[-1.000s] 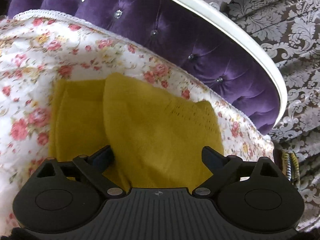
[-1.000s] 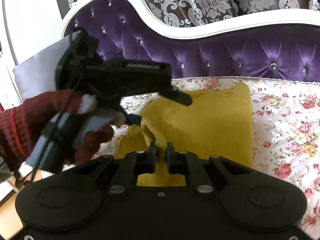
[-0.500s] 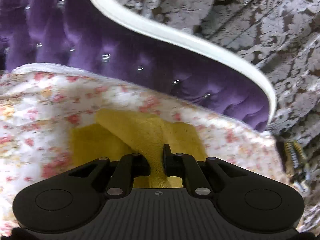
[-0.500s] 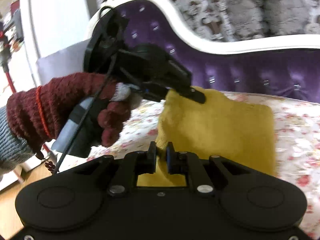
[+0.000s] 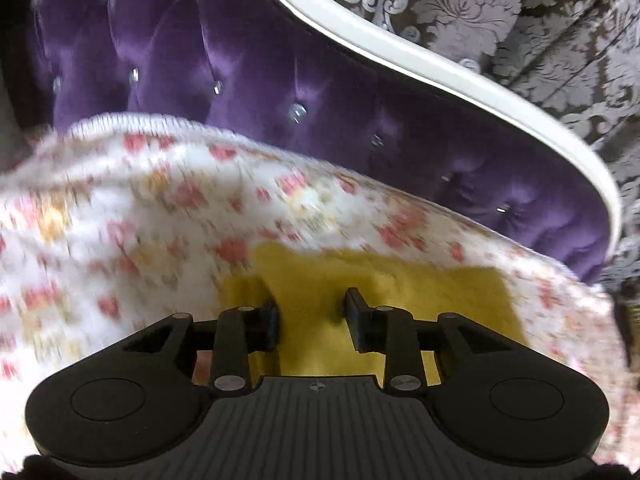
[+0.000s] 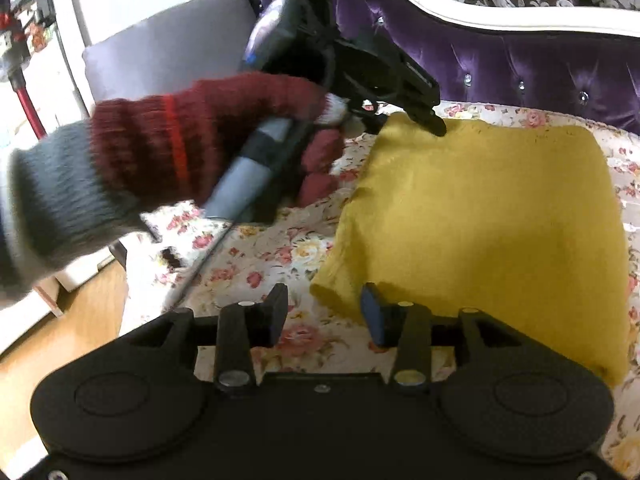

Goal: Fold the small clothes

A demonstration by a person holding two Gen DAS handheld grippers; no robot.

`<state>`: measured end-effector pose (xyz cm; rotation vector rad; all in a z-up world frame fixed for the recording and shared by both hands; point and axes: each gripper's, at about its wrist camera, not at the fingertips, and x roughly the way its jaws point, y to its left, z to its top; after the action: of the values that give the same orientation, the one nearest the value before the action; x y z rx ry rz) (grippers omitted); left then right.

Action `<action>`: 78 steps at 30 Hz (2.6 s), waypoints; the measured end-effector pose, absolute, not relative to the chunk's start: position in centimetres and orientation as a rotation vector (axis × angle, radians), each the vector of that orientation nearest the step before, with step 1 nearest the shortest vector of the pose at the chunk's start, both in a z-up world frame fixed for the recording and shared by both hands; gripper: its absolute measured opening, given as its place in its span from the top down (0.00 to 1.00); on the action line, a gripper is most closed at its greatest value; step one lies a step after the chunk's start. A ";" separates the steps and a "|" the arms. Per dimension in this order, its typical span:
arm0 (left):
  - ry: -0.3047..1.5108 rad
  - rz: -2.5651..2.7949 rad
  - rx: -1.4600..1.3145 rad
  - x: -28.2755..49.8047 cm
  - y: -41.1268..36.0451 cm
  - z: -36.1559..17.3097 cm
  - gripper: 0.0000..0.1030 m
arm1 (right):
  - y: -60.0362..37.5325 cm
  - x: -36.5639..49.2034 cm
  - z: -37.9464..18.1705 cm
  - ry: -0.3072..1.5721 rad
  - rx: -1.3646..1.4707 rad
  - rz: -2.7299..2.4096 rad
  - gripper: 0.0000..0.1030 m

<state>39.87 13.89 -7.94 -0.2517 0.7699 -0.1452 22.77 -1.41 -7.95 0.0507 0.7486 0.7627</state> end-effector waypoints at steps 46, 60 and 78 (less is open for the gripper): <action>0.781 -0.110 -0.074 26.5 10.0 -10.3 0.07 | -13.1 37.2 -8.4 0.822 0.274 0.396 0.00; 0.804 -0.152 -0.356 27.5 12.8 -9.7 0.08 | -17.3 30.0 -8.9 0.879 0.485 0.552 0.00; 0.838 -0.108 -0.286 28.0 10.3 -10.0 0.64 | -15.1 29.5 -10.1 0.886 0.510 0.695 0.59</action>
<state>28.01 10.25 -10.03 -0.2861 0.8384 -0.1082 29.49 -15.08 -10.09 0.5097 0.8859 0.6954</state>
